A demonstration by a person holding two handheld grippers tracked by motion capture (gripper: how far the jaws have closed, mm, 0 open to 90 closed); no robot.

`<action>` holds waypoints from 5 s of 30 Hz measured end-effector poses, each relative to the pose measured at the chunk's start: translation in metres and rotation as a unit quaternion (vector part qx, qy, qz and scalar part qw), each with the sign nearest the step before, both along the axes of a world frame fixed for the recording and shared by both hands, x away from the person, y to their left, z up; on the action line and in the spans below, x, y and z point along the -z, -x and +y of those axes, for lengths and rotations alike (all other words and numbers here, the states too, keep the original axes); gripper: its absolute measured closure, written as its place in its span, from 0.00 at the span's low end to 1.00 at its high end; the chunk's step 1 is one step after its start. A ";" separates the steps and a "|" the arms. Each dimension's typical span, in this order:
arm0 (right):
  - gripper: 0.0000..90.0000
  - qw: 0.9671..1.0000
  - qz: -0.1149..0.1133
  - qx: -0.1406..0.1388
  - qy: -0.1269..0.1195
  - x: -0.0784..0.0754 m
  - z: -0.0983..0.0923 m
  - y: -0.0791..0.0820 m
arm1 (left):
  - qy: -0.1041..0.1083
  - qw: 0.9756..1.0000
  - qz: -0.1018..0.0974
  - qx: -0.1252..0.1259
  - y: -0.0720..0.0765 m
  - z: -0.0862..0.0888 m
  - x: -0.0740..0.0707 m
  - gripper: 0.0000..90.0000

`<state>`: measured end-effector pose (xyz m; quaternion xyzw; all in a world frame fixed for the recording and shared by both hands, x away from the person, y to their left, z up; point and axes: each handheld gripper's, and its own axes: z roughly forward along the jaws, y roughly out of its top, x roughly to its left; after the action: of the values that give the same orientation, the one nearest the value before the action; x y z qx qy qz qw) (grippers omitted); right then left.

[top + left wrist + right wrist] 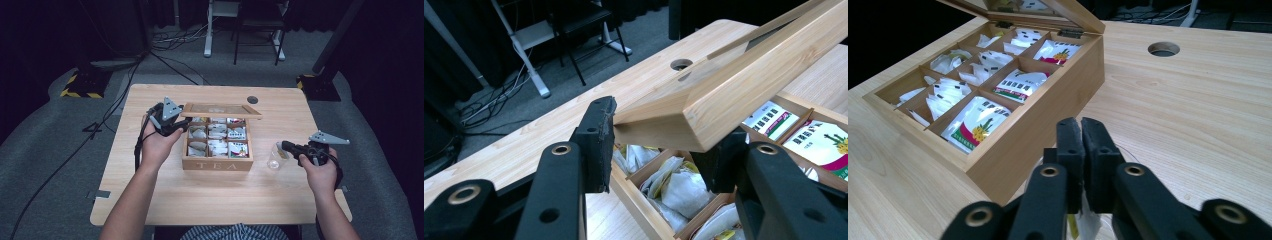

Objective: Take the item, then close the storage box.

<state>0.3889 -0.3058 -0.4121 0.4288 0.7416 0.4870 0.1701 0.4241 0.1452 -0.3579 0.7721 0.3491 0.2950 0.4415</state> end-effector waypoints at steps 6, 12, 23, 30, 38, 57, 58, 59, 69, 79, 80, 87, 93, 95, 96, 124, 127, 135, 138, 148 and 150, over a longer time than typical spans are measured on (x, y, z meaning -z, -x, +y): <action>0.84 1.000 -0.006 0.004 -0.006 -0.006 -0.004 0.002 | -0.003 1.000 -0.001 -0.001 0.000 0.000 0.000 0.61; 0.68 0.999 -0.011 0.026 0.017 -0.010 -0.011 -0.001 | -0.006 1.000 -0.001 -0.002 0.000 -0.001 0.000 0.61; 0.51 0.993 0.011 0.093 0.079 -0.003 -0.052 -0.014 | -0.009 1.000 0.000 -0.001 0.000 -0.002 0.002 0.60; 0.44 0.990 0.033 0.109 0.079 0.013 -0.067 -0.020 | -0.011 1.000 0.002 -0.001 0.000 -0.002 0.002 0.60; 0.36 0.988 0.066 0.101 0.098 0.033 -0.072 -0.024 | -0.013 1.000 0.003 -0.001 0.000 -0.002 0.002 0.60; 0.32 0.979 0.094 0.089 0.160 0.076 -0.076 -0.042 | -0.026 1.000 0.012 -0.001 0.005 -0.004 0.008 0.58; 0.31 0.978 0.094 0.086 0.165 0.078 -0.076 -0.043 | -0.028 1.000 0.013 -0.002 0.006 -0.004 0.009 0.58; 0.31 0.978 0.094 0.085 0.165 0.080 -0.075 -0.044 | -0.028 1.000 0.013 -0.002 0.006 -0.004 0.009 0.58; 0.21 0.983 0.077 0.092 0.141 0.088 -0.078 -0.047 | -0.038 0.999 0.020 0.000 0.011 -0.005 0.016 0.56; 0.17 0.984 0.068 0.098 0.134 0.091 -0.076 -0.048 | -0.050 0.998 0.033 0.006 0.018 -0.004 0.025 0.54; 0.17 0.984 0.068 0.098 0.134 0.091 -0.076 -0.048 | -0.052 0.998 0.033 0.006 0.018 -0.004 0.025 0.54; 0.17 0.984 0.068 0.097 0.132 0.091 -0.076 -0.049 | -0.049 0.998 0.040 0.010 0.020 -0.005 0.028 0.48; 0.17 0.984 0.069 0.097 0.131 0.091 -0.076 -0.049 | -0.055 0.997 0.044 0.011 0.021 -0.009 0.031 0.43; 0.17 0.984 0.069 0.097 0.131 0.091 -0.076 -0.049 | -0.059 0.997 0.045 0.010 0.021 -0.010 0.031 0.42; 0.17 0.984 0.069 0.096 0.132 0.091 -0.077 -0.049 | -0.060 0.997 0.046 0.011 0.021 -0.010 0.031 0.42; 0.17 0.984 0.068 0.097 0.131 0.091 -0.077 -0.050 | -0.116 0.989 0.085 0.023 0.032 -0.015 0.041 0.36; 0.17 0.984 0.068 0.097 0.132 0.091 -0.077 -0.050 | -0.124 0.987 0.095 0.023 0.033 -0.015 0.044 0.34; 0.17 0.984 0.069 0.098 0.132 0.091 -0.077 -0.050 | -0.129 0.985 0.112 0.026 0.032 -0.016 0.047 0.34; 0.17 0.984 0.068 0.097 0.132 0.091 -0.077 -0.051 | -0.131 0.984 0.115 0.027 0.032 -0.016 0.049 0.34; 0.17 0.984 0.068 0.097 0.132 0.091 -0.077 -0.051 | -0.149 0.979 0.136 0.030 0.031 -0.019 0.052 0.34; 0.17 0.984 0.068 0.097 0.132 0.091 -0.077 -0.051 | -0.151 0.978 0.140 0.031 0.031 -0.019 0.052 0.34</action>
<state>0.4397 -0.3826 -0.5035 0.5049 0.7639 0.3357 0.2210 0.3926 0.1261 -0.4102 0.8740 0.3346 0.2199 0.2753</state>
